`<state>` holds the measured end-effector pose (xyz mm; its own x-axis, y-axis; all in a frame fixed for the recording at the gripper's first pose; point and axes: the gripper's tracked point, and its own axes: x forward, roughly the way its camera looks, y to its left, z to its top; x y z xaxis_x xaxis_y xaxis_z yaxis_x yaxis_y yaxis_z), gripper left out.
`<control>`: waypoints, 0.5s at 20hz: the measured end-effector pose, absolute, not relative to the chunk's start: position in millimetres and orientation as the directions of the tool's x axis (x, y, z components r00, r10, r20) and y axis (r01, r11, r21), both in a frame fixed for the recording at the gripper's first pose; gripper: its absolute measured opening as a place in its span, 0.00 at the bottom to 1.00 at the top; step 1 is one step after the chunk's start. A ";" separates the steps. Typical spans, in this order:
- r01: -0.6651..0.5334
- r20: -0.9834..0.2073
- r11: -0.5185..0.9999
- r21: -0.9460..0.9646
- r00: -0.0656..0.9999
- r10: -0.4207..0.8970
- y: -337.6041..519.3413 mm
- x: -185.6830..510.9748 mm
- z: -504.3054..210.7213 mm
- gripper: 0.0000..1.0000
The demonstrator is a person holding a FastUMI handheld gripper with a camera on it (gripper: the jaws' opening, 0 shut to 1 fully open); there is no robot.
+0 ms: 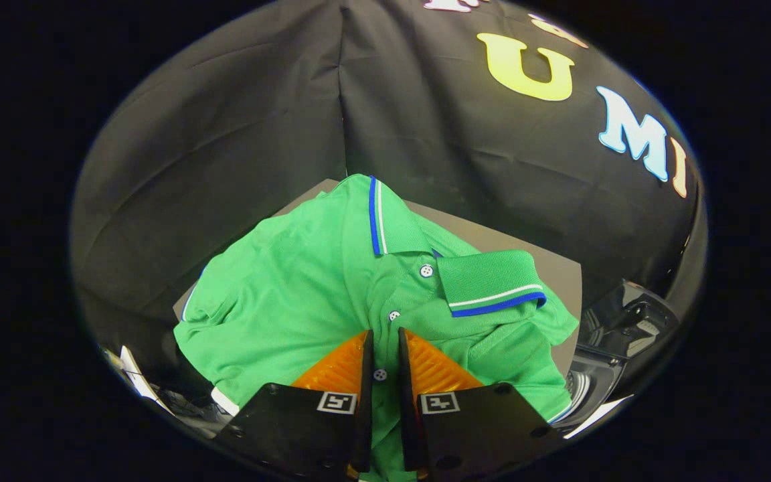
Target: Put the clothes into the washing machine and then close the washing machine lid.
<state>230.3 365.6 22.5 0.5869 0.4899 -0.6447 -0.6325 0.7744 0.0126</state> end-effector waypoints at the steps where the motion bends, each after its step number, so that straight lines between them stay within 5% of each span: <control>1: -0.629 -0.638 0.777 0.018 0.591 0.494 367.5 234.8 20.9 0.21; 2: -0.616 -0.634 0.786 0.051 0.588 0.502 365.3 230.1 24.2 0.02; 10: -0.605 -0.626 0.791 0.091 0.583 0.517 368.8 230.1 27.0 0.02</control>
